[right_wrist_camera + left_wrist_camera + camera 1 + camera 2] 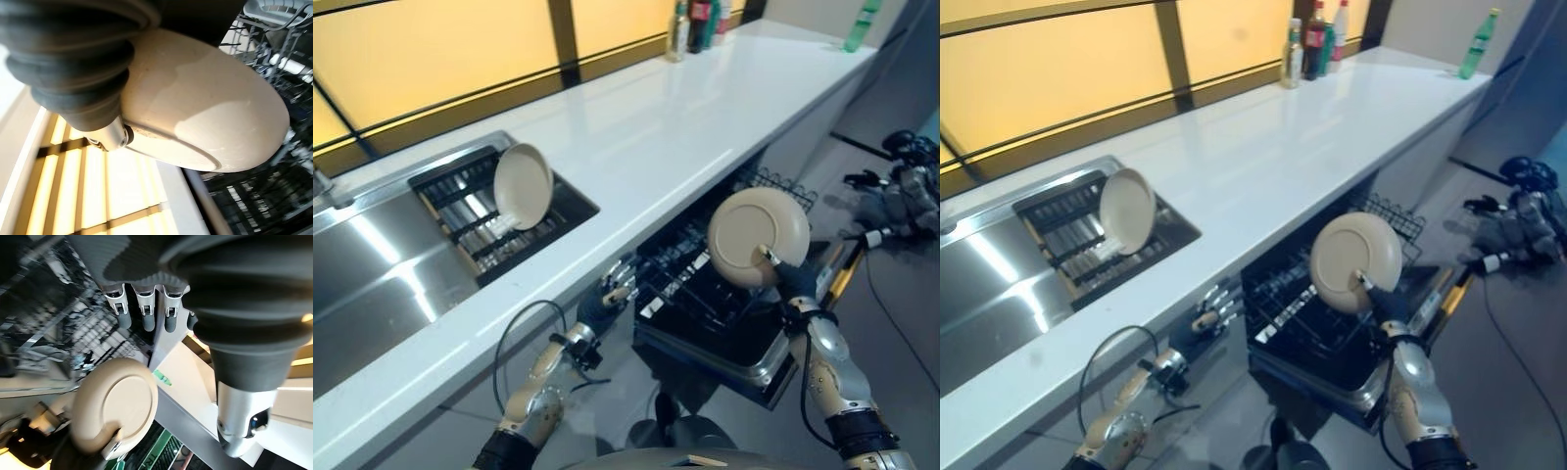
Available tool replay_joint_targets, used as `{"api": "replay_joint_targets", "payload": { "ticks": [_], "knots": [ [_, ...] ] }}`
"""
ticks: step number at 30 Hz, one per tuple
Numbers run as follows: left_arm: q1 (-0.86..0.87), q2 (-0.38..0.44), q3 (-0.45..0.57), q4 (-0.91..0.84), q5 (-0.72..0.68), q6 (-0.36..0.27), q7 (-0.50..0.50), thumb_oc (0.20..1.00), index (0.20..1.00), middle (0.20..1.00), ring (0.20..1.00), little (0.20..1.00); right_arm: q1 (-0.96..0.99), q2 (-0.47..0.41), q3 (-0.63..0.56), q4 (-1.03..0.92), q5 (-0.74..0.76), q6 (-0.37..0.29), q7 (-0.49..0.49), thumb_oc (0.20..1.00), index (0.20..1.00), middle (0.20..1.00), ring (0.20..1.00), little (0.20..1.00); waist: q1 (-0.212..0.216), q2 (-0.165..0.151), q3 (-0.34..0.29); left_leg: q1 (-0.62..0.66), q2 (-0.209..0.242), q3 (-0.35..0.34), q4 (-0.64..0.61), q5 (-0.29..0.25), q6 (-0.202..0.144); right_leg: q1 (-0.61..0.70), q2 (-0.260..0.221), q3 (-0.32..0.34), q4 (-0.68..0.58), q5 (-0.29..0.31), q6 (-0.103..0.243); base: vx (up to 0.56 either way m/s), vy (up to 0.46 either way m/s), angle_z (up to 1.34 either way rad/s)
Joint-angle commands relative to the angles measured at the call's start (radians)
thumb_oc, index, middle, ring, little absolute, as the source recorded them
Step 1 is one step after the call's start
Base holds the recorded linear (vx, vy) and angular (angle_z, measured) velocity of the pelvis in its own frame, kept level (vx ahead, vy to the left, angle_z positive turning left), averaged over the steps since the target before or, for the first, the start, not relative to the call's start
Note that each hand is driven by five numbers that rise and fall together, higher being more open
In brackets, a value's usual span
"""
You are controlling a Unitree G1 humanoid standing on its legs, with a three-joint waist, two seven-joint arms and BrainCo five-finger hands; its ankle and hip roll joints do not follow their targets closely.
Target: Pick up plates and place into dishwasher.
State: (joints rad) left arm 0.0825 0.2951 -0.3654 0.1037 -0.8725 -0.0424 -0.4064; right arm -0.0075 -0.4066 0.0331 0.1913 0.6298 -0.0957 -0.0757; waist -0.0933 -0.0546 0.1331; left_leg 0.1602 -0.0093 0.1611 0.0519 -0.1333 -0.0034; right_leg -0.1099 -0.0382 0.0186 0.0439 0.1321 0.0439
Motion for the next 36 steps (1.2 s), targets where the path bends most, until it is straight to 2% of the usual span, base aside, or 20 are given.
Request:
{"api": "replay_joint_targets", "payload": {
  "ticks": [1, 6, 8, 13, 18, 23, 28, 36],
  "knots": [
    [0.048, 0.055, 0.025, -0.035, 0.032, 0.002, -0.096, 1.000, 1.000, 1.000, 1.000, 1.000, -0.098, -0.020, -0.063, 0.006, -0.039, -0.060, 0.000, 0.200, 0.200, 0.200, 0.200, 0.200, 0.041, -0.022, -0.007, -0.157, -0.005, -0.056, 0.102, -0.009, 0.084, 0.033, -0.073, 0.016, 0.074, -0.063, 0.100, 0.04, -0.076, 0.17],
    [0.094, 0.100, 0.055, 0.062, 0.115, -0.009, -0.145, 1.000, 1.000, 1.000, 1.000, 1.000, -0.106, -0.066, -0.077, 0.092, -0.078, -0.051, 0.018, 0.200, 0.200, 0.200, 0.200, 0.200, 0.061, -0.027, 0.011, -0.157, -0.002, -0.063, 0.110, -0.012, 0.085, 0.029, -0.076, 0.000, 0.082, -0.049, 0.106, 0.03, -0.058, 0.13],
    [0.110, 0.114, 0.073, 0.116, 0.158, -0.023, -0.168, 1.000, 1.000, 1.000, 1.000, 1.000, -0.108, -0.090, -0.078, 0.132, -0.092, -0.036, 0.064, 0.200, 0.200, 0.200, 0.200, 0.200, 0.066, -0.030, 0.019, -0.160, -0.002, -0.063, 0.122, -0.017, 0.085, 0.023, -0.078, -0.003, 0.086, -0.044, 0.110, 0.03, -0.055, 0.09],
    [0.124, 0.130, 0.097, 0.214, 0.221, -0.029, -0.157, 1.000, 1.000, 1.000, 1.000, 1.000, -0.114, -0.117, -0.043, 0.239, -0.097, -0.051, 0.127, 0.200, 0.200, 0.200, 0.200, 0.200, 0.082, -0.044, 0.036, -0.173, 0.007, -0.064, 0.164, -0.030, 0.080, 0.024, -0.084, -0.020, 0.088, -0.036, 0.115, 0.02, -0.081, 0.04],
    [0.121, 0.126, 0.109, 0.284, 0.267, -0.035, -0.148, 1.000, 1.000, 1.000, 1.000, 1.000, -0.143, -0.154, 0.017, 0.335, -0.214, -0.034, 0.139, 0.200, 0.200, 0.200, 0.200, 0.200, 0.092, -0.046, 0.024, -0.170, 0.010, -0.068, 0.163, -0.031, 0.076, 0.027, -0.084, -0.026, 0.085, -0.043, 0.119, 0.00, -0.034, 0.02],
    [0.102, 0.123, 0.100, 0.272, 0.243, -0.017, -0.171, 1.000, 1.000, 1.000, 1.000, 1.000, -0.187, -0.169, 0.057, 0.482, -0.250, -0.057, 0.202, 0.200, 0.200, 0.200, 0.200, 0.200, 0.101, -0.032, 0.011, -0.149, 0.011, -0.073, 0.158, -0.041, 0.072, 0.020, -0.091, -0.040, 0.106, -0.035, 0.122, 0.04, 0.005, 0.08],
    [0.099, 0.130, 0.103, 0.246, 0.215, 0.003, -0.176, 1.000, 1.000, 1.000, 1.000, 1.000, -0.239, -0.157, 0.112, 0.563, -0.380, -0.074, 0.184, 0.200, 0.200, 0.200, 0.200, 0.200, 0.117, -0.018, 0.001, -0.133, 0.007, -0.082, 0.150, -0.045, 0.070, 0.018, -0.101, -0.059, 0.115, -0.040, 0.121, 0.05, -0.004, 0.06],
    [0.095, 0.140, 0.106, 0.245, 0.196, 0.021, -0.166, 1.000, 1.000, 1.000, 1.000, 1.000, -0.321, -0.163, 0.192, 0.636, -0.524, -0.055, 0.169, 0.200, 0.200, 0.200, 0.200, 0.200, 0.143, -0.007, 0.005, -0.132, 0.007, -0.099, 0.156, -0.044, 0.064, 0.023, -0.109, -0.091, 0.127, -0.067, 0.117, 0.04, 0.008, 0.12]
  ]
}}
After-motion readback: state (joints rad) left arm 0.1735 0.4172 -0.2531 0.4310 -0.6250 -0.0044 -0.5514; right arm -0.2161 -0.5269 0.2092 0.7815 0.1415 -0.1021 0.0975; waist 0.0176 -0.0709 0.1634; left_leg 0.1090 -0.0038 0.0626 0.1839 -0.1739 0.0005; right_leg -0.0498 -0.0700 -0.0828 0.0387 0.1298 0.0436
